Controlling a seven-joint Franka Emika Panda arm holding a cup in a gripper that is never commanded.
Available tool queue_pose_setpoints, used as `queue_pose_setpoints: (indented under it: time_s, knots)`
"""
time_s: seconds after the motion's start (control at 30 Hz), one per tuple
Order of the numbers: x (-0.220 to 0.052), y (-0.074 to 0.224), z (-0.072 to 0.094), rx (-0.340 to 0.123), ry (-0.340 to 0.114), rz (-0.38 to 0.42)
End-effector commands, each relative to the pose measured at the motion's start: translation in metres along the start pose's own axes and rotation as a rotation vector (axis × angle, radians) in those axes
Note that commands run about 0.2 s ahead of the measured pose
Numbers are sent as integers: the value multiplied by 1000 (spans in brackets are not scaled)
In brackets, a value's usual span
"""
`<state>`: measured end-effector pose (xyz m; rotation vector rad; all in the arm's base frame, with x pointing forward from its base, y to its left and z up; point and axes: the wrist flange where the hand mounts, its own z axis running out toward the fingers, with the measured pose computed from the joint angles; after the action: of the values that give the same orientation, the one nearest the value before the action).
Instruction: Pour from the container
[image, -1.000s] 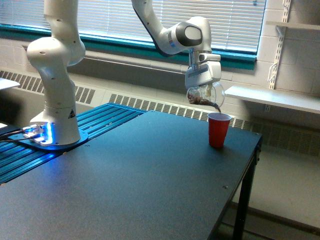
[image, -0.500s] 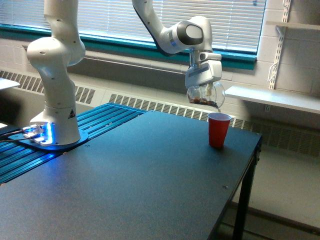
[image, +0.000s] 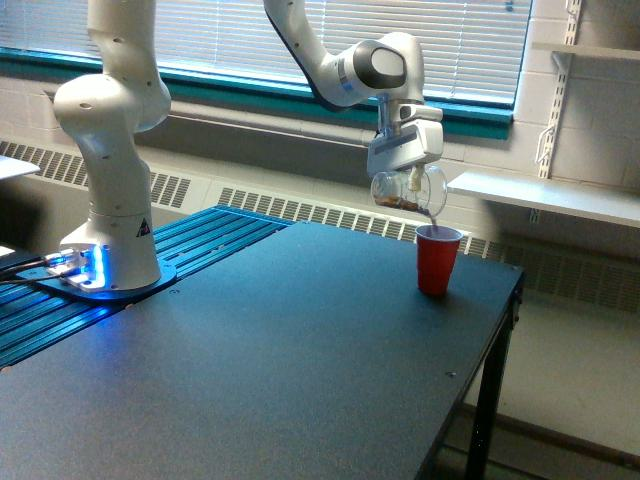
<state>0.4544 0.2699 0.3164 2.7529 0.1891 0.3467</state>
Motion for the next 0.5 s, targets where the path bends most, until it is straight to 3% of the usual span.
queue_pose_setpoints:
  time_s: [0.03,0.5]
  knots:
    - [0,1,-8,-10,7,-41]
    - [-4,10,-13,-43,-12,-100]
